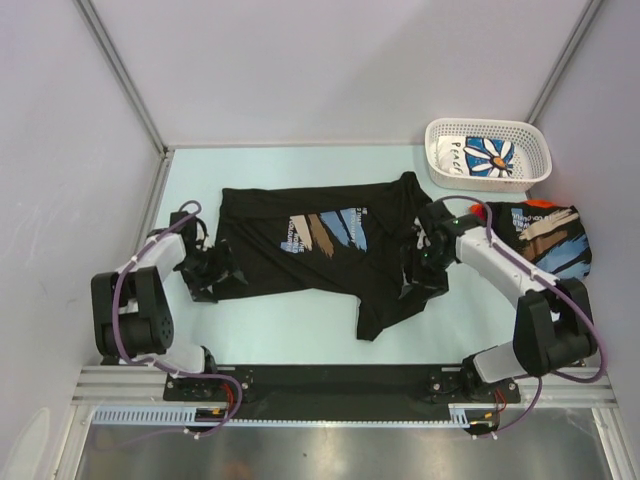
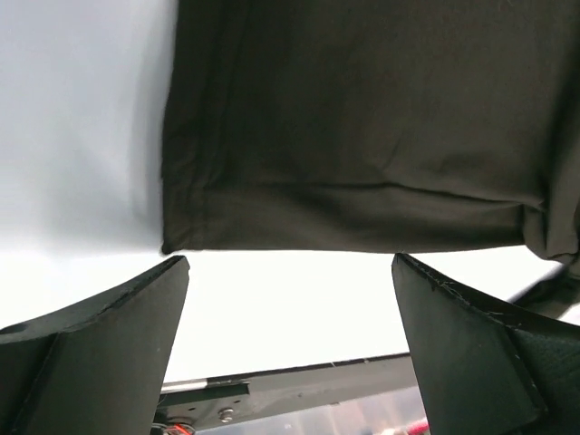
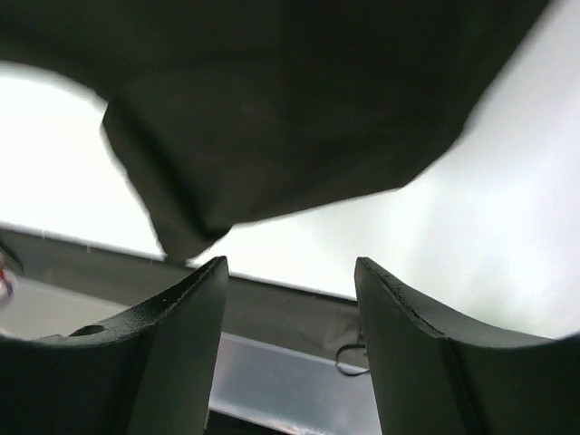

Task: Fold and stack the t-shirts
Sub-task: Grap the side of the flattened tshirt closest away from the robot with both arms

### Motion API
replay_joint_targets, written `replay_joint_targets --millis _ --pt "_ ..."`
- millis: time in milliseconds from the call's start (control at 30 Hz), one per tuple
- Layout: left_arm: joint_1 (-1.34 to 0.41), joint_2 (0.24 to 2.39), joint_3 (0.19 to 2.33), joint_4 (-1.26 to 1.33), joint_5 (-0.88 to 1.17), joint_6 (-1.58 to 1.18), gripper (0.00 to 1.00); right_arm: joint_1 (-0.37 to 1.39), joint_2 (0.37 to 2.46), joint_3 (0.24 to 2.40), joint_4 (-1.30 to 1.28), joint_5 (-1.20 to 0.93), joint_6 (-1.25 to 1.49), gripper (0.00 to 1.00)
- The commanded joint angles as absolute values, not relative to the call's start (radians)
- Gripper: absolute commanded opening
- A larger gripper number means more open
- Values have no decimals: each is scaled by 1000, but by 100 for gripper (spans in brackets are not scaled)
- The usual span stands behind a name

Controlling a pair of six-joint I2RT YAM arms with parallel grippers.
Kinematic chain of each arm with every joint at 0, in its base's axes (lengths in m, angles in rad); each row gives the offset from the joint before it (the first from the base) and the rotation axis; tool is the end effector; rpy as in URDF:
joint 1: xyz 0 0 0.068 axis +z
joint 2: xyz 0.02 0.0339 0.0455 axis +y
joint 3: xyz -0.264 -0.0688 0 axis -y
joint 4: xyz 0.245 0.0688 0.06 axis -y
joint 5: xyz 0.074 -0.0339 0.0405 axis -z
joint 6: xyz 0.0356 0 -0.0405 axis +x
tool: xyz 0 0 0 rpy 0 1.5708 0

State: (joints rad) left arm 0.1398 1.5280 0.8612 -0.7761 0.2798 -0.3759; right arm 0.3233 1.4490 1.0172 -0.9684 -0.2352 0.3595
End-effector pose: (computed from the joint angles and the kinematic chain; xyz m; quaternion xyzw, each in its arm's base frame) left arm 0.2510 0.0254 0.1655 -0.2434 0.9578 -0.1456 0.0464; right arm 0.2382 0.0886 0.2205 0.0079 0.9895 0.1385 0.0406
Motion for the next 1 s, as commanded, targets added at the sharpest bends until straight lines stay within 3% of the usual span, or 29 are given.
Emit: replay_joint_targets --millis 0,467,800,900,967 --pt "133 1411 841 -776 207 -380 100 393 1358 967 -953 -310 400 63" --pt "135 1506 847 -736 144 -400 100 616 1460 885 -824 -387 457 62" --pt "137 1624 946 -733 110 -382 100 721 1781 1141 -838 -370 379 59" --pt "137 1657 962 -724 109 -382 100 727 1835 1201 -854 -360 362 54" --pt "135 1678 968 -721 106 -380 94 727 1877 1233 -896 -345 339 49"
